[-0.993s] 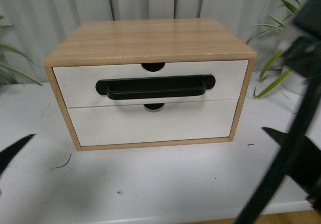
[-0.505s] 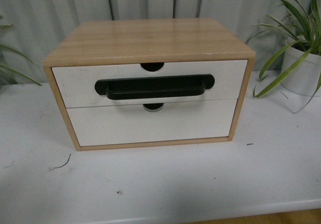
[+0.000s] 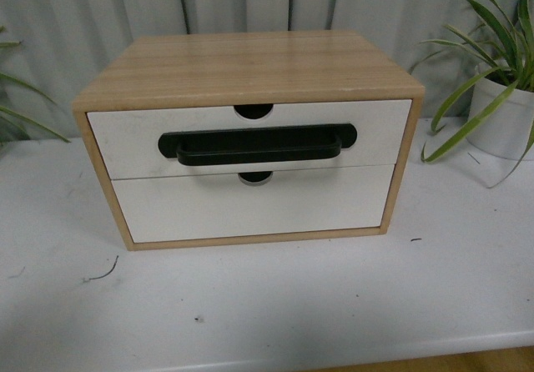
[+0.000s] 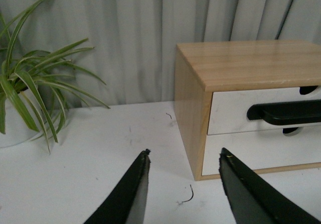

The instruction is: Close drawer sideways

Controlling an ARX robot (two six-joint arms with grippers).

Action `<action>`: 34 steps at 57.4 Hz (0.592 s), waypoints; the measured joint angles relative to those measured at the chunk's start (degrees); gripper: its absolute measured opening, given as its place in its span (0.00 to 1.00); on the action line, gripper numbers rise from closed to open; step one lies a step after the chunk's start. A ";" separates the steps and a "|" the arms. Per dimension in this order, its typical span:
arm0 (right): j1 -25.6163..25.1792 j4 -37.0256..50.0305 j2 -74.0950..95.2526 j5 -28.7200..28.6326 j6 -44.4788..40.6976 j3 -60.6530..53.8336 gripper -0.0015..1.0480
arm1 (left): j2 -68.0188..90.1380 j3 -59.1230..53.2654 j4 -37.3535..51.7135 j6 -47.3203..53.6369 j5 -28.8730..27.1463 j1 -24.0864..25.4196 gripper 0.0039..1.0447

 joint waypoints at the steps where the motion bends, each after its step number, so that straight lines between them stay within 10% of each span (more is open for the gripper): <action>1: -0.39 -0.20 -0.42 -0.42 -0.02 -0.22 0.39 | -0.42 0.00 -0.66 0.00 -0.46 -0.39 0.39; 15: -7.39 -2.91 -4.50 -8.15 -0.28 -1.79 0.01 | -5.81 0.02 -5.79 -0.02 -8.98 -9.31 0.01; 34: -11.10 -12.79 -17.16 -11.13 -0.20 -4.00 0.02 | -18.69 0.07 -18.34 0.39 -9.79 -9.46 0.01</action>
